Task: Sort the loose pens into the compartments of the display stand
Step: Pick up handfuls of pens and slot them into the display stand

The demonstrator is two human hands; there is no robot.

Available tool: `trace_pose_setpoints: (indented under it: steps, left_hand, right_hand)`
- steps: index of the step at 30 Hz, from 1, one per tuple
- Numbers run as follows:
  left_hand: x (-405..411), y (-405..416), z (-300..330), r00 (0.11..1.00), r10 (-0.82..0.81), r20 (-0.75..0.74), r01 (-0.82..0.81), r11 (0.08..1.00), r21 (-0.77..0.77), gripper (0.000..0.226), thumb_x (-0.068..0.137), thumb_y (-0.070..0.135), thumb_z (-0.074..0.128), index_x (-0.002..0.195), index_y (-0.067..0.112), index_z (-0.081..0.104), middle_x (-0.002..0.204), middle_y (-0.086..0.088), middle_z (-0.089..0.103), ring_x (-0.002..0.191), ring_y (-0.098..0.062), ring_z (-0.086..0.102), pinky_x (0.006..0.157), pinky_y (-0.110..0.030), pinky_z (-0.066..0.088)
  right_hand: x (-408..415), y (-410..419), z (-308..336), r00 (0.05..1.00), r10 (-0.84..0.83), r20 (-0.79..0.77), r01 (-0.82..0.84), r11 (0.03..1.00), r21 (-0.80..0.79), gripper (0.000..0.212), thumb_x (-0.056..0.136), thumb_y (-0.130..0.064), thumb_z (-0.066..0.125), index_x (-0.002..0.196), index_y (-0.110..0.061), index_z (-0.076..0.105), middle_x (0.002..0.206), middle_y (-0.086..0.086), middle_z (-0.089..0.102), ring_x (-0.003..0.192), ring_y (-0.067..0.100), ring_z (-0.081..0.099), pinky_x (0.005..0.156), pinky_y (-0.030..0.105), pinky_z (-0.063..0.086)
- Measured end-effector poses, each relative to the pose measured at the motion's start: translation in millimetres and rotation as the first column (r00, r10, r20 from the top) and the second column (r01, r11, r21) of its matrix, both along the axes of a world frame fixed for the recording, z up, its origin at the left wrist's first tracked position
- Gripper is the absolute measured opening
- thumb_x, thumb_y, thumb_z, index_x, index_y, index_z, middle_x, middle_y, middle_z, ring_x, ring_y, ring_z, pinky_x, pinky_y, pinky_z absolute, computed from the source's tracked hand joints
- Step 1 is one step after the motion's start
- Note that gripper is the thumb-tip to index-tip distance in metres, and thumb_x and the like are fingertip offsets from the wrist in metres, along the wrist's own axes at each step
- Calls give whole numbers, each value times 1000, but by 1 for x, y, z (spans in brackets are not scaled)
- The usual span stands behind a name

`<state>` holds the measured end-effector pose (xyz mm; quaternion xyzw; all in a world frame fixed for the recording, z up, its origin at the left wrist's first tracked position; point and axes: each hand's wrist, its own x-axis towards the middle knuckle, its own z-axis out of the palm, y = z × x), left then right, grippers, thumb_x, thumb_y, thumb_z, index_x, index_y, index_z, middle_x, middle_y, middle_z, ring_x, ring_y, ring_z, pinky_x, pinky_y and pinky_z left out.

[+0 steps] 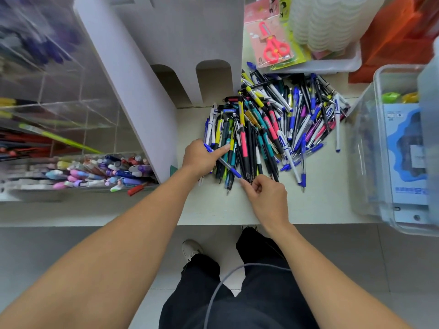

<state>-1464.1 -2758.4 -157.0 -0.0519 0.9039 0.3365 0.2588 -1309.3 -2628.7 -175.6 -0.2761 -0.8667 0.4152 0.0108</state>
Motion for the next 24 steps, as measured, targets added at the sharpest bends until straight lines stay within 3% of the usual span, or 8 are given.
trace_pose_setpoints:
  steps: [2, 8, 15, 20, 24]
  left_hand:
    - [1, 1, 1, 999, 25, 42, -26, 999, 20, 55, 80, 60, 75, 74, 14, 44, 70, -3, 51, 65, -19, 48, 56, -30, 38]
    - [5, 22, 9, 994, 94, 51, -91, 994, -58, 47, 74, 53, 81, 69, 15, 53, 65, 0, 55, 58, -17, 49, 53, -28, 38]
    - [3, 9, 15, 990, 111, 84, -111, 994, 4, 46, 84, 36, 72, 62, 16, 37, 59, 0, 40, 54, -17, 37, 51, -28, 31]
    - [6, -2, 21, 978, 137, 155, -148, 987, 62, 37, 85, 32, 70, 68, 15, 42, 61, -2, 40, 57, -19, 37, 54, -31, 35]
    - [8, -10, 29, 971, 196, 139, -212, 971, 110, 37, 86, 29, 70, 66, 18, 40, 62, -2, 41, 59, -19, 37, 52, -29, 35]
  right_hand:
    - [-1, -1, -2, 1000, 26, 11, -26, 999, 31, 45, 93, -43, 70, 63, -13, 53, 52, -2, 52, 51, 19, 51, 51, 36, 45]
    - [-6, -9, -5, 998, 45, 36, -48, 995, 90, 41, 94, -36, 67, 63, -15, 51, 49, -5, 47, 45, 10, 42, 45, 26, 30]
    - [-2, -4, -8, 995, 84, 46, -89, 990, 113, 45, 95, -42, 66, 62, -16, 50, 49, -4, 48, 47, 17, 48, 49, 30, 35]
    - [-5, -4, -6, 993, 100, 59, -107, 987, 124, 43, 95, -41, 67, 63, -16, 52, 50, -4, 50, 47, 16, 48, 46, 25, 27]
    - [-7, -2, -4, 994, 103, 47, -109, 986, 130, 43, 94, -42, 67, 63, -16, 52, 50, -4, 49, 47, 15, 49, 46, 27, 35]
